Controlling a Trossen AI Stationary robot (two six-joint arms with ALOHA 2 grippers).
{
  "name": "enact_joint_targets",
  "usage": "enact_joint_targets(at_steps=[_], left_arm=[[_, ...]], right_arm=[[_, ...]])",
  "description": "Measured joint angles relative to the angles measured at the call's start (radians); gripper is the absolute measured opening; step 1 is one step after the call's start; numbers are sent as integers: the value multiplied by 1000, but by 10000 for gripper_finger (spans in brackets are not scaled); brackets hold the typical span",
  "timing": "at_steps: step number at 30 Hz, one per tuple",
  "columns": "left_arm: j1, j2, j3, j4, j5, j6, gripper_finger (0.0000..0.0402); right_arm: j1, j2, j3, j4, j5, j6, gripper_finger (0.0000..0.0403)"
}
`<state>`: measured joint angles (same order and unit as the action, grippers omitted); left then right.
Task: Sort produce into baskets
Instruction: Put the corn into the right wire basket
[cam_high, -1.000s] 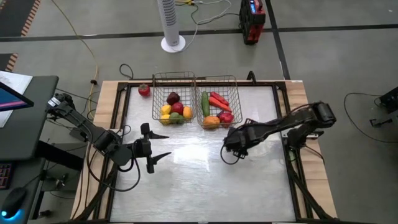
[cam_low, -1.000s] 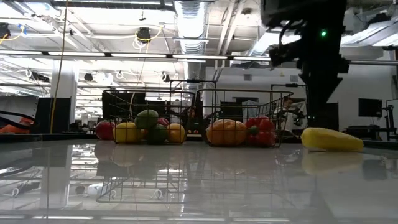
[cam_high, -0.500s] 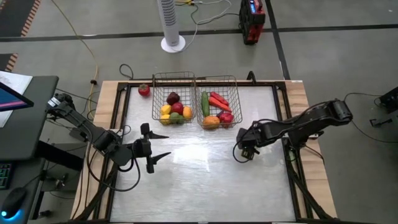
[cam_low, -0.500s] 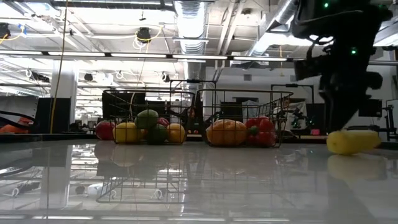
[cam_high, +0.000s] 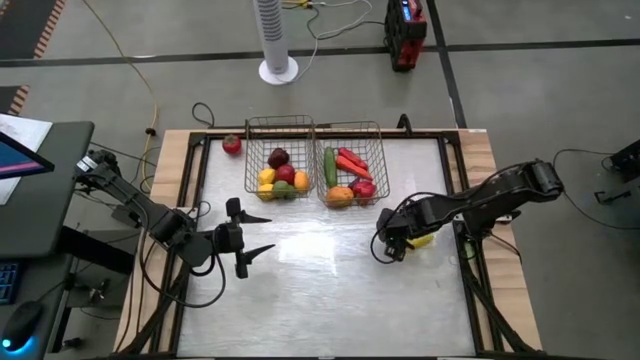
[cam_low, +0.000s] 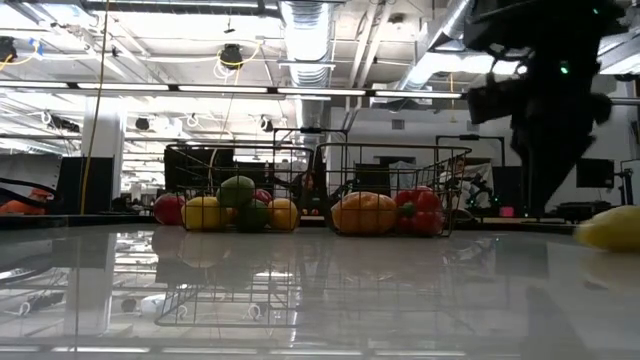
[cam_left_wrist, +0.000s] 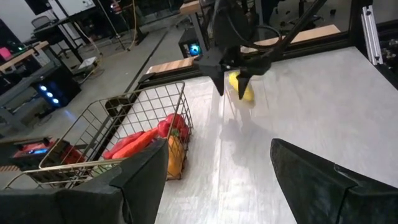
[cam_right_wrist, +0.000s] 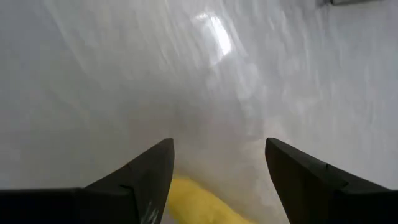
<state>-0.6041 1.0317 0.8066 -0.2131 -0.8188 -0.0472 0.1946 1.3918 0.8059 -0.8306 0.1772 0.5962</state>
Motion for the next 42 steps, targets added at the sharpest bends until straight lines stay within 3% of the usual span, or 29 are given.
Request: enact_joint_targets(at_steps=[5, 11, 18, 28, 38, 42], left_arm=[[0, 0, 0, 0, 0, 1, 270], [0, 0, 0, 0, 1, -8, 270], [0, 0, 0, -6, 1, -6, 270], [-14, -5, 0, -21, 144, -91, 270], [-83, -95, 0, -23, -109, -78, 270], [-102, -105, 0, -34, -123, -94, 270]], right_arm=[[28, 1, 51, -169, -9, 183, 282], [71, 20, 47, -263, -41, 276, 282], [128, 21, 47, -407, -75, 571, 282], [207, 20, -15, -311, -47, 761, 282], [218, 20, -113, -188, -49, 770, 281], [217, 20, -131, -156, -63, 742, 281]])
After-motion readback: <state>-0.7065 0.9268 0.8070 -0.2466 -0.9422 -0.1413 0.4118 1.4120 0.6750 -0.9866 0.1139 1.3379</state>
